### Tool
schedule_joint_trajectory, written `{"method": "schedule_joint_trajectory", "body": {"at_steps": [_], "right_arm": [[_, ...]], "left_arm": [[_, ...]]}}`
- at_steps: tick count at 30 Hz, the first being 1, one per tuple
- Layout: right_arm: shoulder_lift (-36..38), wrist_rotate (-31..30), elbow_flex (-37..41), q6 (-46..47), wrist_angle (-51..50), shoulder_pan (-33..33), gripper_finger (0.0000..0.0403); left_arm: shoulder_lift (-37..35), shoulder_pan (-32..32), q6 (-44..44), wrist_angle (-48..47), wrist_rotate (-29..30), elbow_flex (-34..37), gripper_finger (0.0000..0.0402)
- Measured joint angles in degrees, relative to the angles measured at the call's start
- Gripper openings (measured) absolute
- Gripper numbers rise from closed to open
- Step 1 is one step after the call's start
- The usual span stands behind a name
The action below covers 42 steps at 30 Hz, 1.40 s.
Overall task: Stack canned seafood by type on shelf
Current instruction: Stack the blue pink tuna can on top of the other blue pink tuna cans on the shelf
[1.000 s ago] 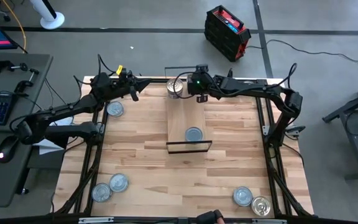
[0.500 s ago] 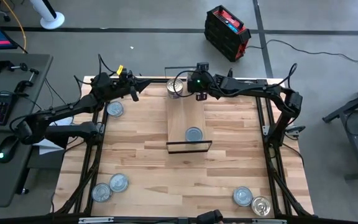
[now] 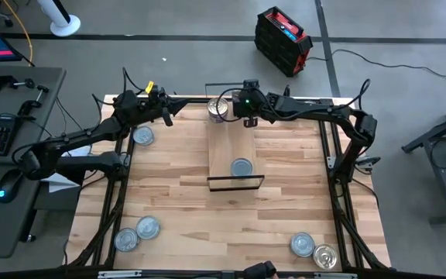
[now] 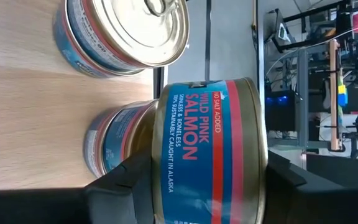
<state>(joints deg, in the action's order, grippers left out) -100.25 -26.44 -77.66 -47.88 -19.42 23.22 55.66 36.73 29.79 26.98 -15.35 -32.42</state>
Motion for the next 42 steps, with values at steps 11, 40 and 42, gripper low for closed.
{"method": "schedule_joint_trajectory", "body": {"at_steps": [11,40,42], "right_arm": [[0.2,-0.1,-0.1,-0.1,0.2,0.0,0.0256],[0.2,16.1,-7.8,17.0,-13.9,3.5,0.0278],[0.2,16.5,-7.8,17.1,-15.1,3.4,0.0278]], "left_arm": [[0.0,0.0,0.0,0.0,0.0,0.0,0.0001],[0.0,0.0,-1.5,-2.0,0.0,0.0,0.0001],[0.0,0.0,-1.5,-2.7,0.0,0.0,0.0001]]}}
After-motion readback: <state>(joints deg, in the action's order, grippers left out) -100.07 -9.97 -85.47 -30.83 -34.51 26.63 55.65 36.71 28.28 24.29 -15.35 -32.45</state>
